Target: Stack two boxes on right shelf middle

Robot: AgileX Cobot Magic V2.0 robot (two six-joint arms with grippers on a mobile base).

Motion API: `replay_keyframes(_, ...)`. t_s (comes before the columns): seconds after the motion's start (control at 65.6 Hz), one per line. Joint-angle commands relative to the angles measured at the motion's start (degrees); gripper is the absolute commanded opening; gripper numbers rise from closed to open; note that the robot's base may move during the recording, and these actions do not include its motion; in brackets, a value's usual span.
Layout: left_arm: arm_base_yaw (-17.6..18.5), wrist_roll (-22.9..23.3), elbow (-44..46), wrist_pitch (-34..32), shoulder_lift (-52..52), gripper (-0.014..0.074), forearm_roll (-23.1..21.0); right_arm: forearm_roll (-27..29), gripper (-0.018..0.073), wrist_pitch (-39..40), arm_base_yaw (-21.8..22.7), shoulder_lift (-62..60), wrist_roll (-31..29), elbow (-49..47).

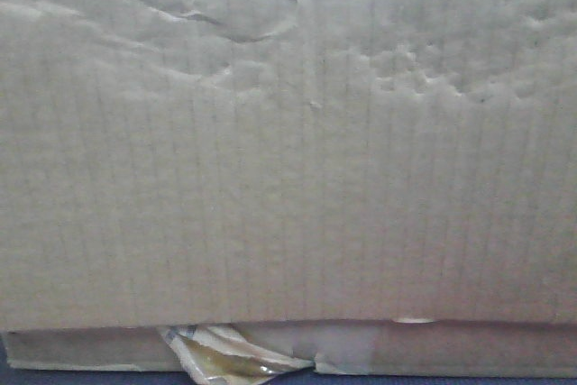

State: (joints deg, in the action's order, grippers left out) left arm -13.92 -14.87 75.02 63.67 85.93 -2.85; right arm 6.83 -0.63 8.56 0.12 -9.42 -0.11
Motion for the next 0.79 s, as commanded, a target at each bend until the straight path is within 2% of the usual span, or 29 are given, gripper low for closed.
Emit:
replay_keyframes(0.0, -0.17, 0.09, 0.43, 1.32, 1.62, 0.0340, -0.66, -0.37, -0.0162, 1.05, 0.35, -0.12, -0.09, 0.11)
replay_keyframes(0.152, -0.17, 0.09, 0.43, 1.44, 3.03, 0.0293, -0.66, -0.37, -0.0162, 1.05, 0.35, -0.12, -0.09, 0.11)
replay_keyframes(0.229, -0.17, 0.09, 0.43, 1.33, 3.03, 0.0236, -0.66, -0.37, -0.0162, 1.05, 0.35, -0.12, -0.09, 0.11)
replay_keyframes(0.29, -0.17, 0.09, 0.43, 1.09, 3.03, 0.0163, -0.80, -0.37, -0.0162, 1.05, 0.35, -0.12, -0.09, 0.11)
replay_keyframes(0.442, -0.17, 0.09, 0.43, 0.48, 3.03, -0.0110, -1.06, -0.37, -0.0162, 1.05, 0.35, -0.12, -0.09, 0.11)
replay_keyframes(0.61, -0.17, 4.06, 1.64, 0.17, 1.97, -0.0111, -0.47, -0.37, -0.0162, 1.05, 0.35, -0.12, -0.09, 0.11)
replay_keyframes(0.777, -1.41, 10.69, 7.89, 0.17, -1.60, -0.0111, 0.13, -0.37, -0.0162, 1.05, 0.35, -0.12, -0.09, 0.11)
